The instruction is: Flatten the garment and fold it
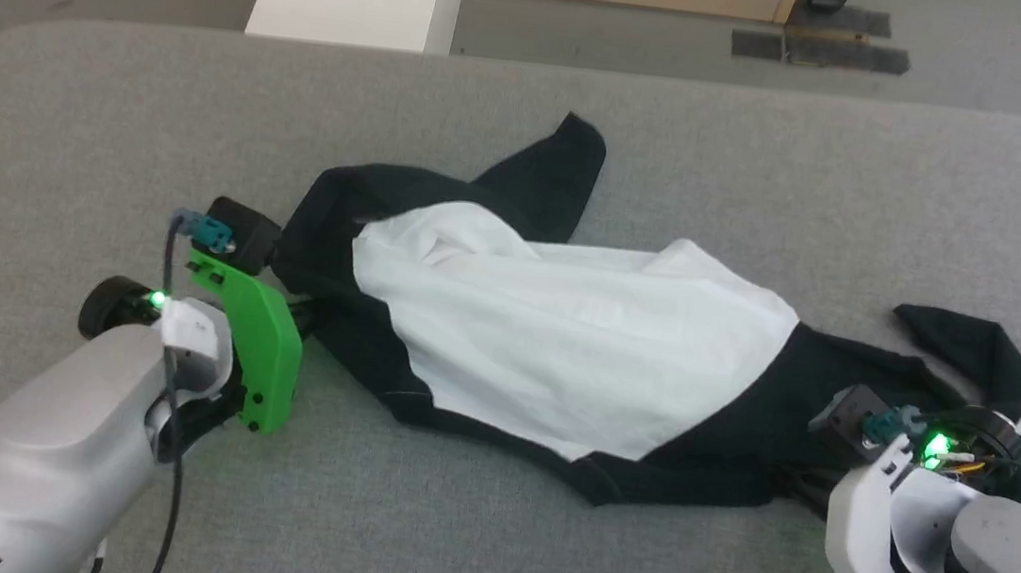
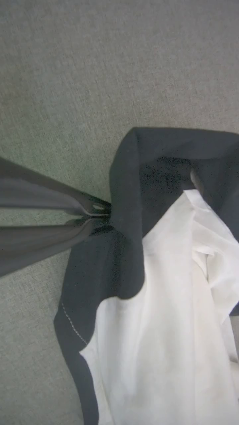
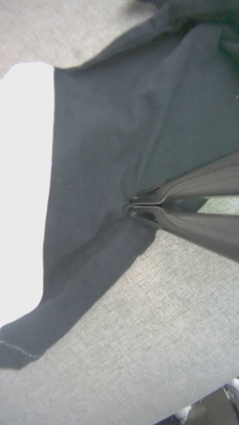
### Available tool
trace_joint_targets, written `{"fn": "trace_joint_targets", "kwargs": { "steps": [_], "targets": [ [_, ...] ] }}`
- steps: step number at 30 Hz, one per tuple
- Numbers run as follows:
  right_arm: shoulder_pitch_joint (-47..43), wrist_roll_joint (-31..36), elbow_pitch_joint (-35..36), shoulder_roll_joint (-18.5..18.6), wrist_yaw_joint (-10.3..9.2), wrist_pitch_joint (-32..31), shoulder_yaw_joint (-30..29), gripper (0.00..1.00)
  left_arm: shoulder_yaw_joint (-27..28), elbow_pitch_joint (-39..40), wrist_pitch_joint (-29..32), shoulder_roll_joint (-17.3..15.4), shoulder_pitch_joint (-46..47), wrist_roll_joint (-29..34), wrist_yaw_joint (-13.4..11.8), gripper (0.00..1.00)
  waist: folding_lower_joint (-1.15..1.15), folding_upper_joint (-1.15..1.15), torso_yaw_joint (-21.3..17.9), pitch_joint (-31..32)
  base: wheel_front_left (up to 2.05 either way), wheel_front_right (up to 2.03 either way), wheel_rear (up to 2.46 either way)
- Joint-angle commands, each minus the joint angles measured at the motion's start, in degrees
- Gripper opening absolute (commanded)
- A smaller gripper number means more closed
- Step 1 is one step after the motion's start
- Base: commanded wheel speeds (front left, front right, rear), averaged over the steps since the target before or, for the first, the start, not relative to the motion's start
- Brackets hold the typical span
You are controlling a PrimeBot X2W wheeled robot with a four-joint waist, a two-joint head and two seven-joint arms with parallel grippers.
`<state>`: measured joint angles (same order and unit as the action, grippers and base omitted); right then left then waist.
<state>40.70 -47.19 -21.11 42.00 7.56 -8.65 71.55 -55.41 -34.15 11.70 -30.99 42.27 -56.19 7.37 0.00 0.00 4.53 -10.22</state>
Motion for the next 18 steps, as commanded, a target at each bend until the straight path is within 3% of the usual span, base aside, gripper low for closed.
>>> {"fn": "trace_joint_targets", "kwargs": {
  "steps": [1,4,9,18],
  "targets": [
    [-0.8,1.1,0.7,0.4,-0.08,2.2,0.4,0.00,0.4,0.4,-1.9,-0.8,-1.0,0.6,-0.1,0.00,0.00,0.00,-0.7,2.8,0.00,0.00,0.00],
    [-1.0,2.9,2.7,2.0,-0.08,7.0,-0.8,0.00,1.4,2.2,-4.9,-1.6,-1.7,0.7,-0.6,0.00,0.00,0.00,-0.7,5.3,0.00,0.00,0.00],
    [-1.9,5.7,6.5,4.7,-0.08,13.3,-8.6,0.00,4.3,8.9,-8.5,-4.3,-2.0,0.3,-3.0,0.00,0.00,0.00,-0.9,9.0,0.00,0.00,0.00],
    [-2.1,10.7,12.0,5.5,-0.08,15.3,-27.3,0.00,11.8,22.0,-10.7,-6.8,2.8,-2.9,-7.9,0.00,0.00,0.00,-1.0,11.8,0.00,0.00,0.00]
  ]
}}
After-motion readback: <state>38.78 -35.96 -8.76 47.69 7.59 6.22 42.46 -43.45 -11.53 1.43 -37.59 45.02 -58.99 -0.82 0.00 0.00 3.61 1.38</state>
